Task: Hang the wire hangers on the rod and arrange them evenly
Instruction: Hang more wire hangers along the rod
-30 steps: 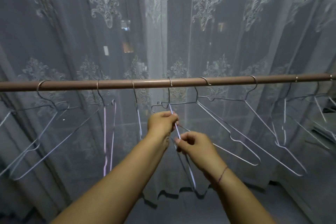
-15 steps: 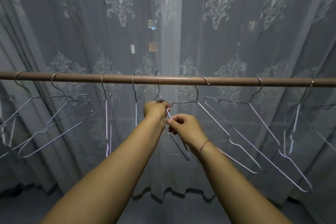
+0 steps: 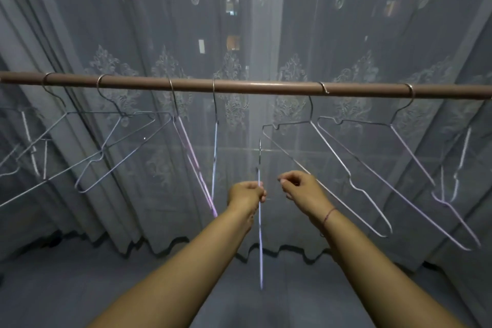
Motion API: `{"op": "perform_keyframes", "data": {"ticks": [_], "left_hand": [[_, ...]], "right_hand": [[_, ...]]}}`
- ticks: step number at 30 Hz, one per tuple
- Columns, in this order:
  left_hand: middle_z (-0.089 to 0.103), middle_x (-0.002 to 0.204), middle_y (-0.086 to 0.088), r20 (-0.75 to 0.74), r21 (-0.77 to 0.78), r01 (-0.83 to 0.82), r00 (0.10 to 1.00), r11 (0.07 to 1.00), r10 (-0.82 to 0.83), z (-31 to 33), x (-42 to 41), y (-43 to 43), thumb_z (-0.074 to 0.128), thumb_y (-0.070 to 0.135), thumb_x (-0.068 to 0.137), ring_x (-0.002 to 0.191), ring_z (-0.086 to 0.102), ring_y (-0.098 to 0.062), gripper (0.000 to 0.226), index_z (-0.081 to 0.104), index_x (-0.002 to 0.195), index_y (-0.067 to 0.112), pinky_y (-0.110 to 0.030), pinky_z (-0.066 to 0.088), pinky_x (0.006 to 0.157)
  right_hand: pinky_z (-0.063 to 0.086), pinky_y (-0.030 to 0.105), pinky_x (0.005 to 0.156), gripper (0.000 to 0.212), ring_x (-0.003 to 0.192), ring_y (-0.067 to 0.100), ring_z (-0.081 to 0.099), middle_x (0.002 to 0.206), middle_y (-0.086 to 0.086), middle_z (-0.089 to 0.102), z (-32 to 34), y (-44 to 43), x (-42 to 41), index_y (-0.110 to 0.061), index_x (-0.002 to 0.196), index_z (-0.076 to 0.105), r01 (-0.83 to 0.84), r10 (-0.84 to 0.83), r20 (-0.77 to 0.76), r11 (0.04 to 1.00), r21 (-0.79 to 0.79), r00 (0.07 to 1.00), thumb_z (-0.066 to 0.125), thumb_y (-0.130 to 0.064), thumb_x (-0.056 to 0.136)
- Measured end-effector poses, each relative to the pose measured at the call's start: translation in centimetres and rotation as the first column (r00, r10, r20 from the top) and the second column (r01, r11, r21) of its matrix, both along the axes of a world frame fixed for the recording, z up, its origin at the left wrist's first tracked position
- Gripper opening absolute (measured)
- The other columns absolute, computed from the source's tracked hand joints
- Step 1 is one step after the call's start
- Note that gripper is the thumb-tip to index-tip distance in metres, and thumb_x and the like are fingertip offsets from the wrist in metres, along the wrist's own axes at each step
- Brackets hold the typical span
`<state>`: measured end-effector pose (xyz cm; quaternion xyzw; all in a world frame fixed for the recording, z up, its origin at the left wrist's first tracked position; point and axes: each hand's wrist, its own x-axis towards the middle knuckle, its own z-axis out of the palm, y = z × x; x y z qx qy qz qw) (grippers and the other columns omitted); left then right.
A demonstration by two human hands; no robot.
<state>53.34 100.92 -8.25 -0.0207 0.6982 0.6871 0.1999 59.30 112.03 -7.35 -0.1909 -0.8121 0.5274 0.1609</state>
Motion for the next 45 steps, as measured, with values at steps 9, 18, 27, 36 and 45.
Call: {"op": "perform_keyframes", "data": {"ticks": [9, 18, 27, 36, 45], "left_hand": [[0.052, 0.064, -0.005, -0.075, -0.188, 0.218, 0.969, 0.957, -0.236, -2.9, 0.7, -5.1, 0.045, -0.003, 0.093, 0.039, 0.049, 0.0, 0.025, 0.059, 0.112, -0.011, -0.005, 0.038, 0.043], [0.067, 0.081, -0.007, -0.273, -0.408, 0.295, 0.863, 0.864, -0.424, -4.4, -1.1, -7.3, 0.049, 0.005, 0.092, 0.084, 0.056, -0.014, 0.023, 0.07, 0.101, 0.005, -0.02, 0.042, 0.073], [0.066, 0.109, -0.012, -0.339, -0.477, 0.157, 0.875, 0.865, -0.345, -5.7, -1.0, -5.4, 0.056, 0.012, 0.088, 0.111, 0.055, -0.031, 0.019, 0.072, 0.097, 0.014, -0.041, 0.045, 0.099], [0.063, 0.063, 0.006, -0.21, -0.109, 0.169, 0.959, 0.98, -0.189, -4.1, 3.0, -3.2, 0.062, 0.021, 0.087, 0.061, 0.057, -0.004, 0.017, 0.067, 0.077, 0.008, -0.022, 0.042, 0.067], [0.062, 0.064, -0.01, -0.134, 0.117, 0.185, 0.977, 0.976, -0.169, -0.4, 3.5, -1.7, 0.062, 0.017, 0.087, 0.053, 0.052, -0.019, 0.016, 0.067, 0.081, 0.003, -0.019, 0.047, 0.049]], "right_hand": [[0.037, 0.024, 0.095, 0.034, 0.115, 0.024, 0.054, 0.123, 0.014, 0.059, -2.5, -1.1, 0.5, -0.005, 0.117, 0.06, -0.072, 0.055, 0.098, 0.983, 0.169, 0.994, 0.058, -0.003, 0.083], [0.036, 0.039, 0.107, 0.035, 0.121, 0.027, 0.05, 0.125, 0.011, 0.06, -4.4, -1.0, 1.4, -0.013, 0.119, 0.06, -0.18, 0.069, 0.283, 0.904, 0.387, 0.957, 0.06, -0.014, 0.084], [0.047, 0.029, 0.058, 0.024, 0.044, 0.005, 0.054, 0.052, 0.004, 0.058, -5.1, -0.6, 4.5, -0.015, 0.07, 0.061, -0.144, 0.112, 0.232, 0.981, 0.126, 0.966, 0.05, -0.009, 0.09], [0.048, 0.031, 0.063, 0.026, 0.052, 0.013, 0.053, 0.055, 0.001, 0.057, -5.6, -5.1, 5.4, -0.015, 0.079, 0.061, 0.012, 0.006, 0.068, 0.965, -0.26, 0.998, 0.041, -0.005, 0.093], [0.038, 0.03, 0.059, 0.021, 0.055, 0.015, 0.043, 0.051, 0.0, 0.047, -2.4, -7.3, 4.5, 0.007, 0.091, 0.061, 0.08, -0.146, -0.172, 0.936, -0.342, 0.974, 0.046, -0.007, 0.093]]}}
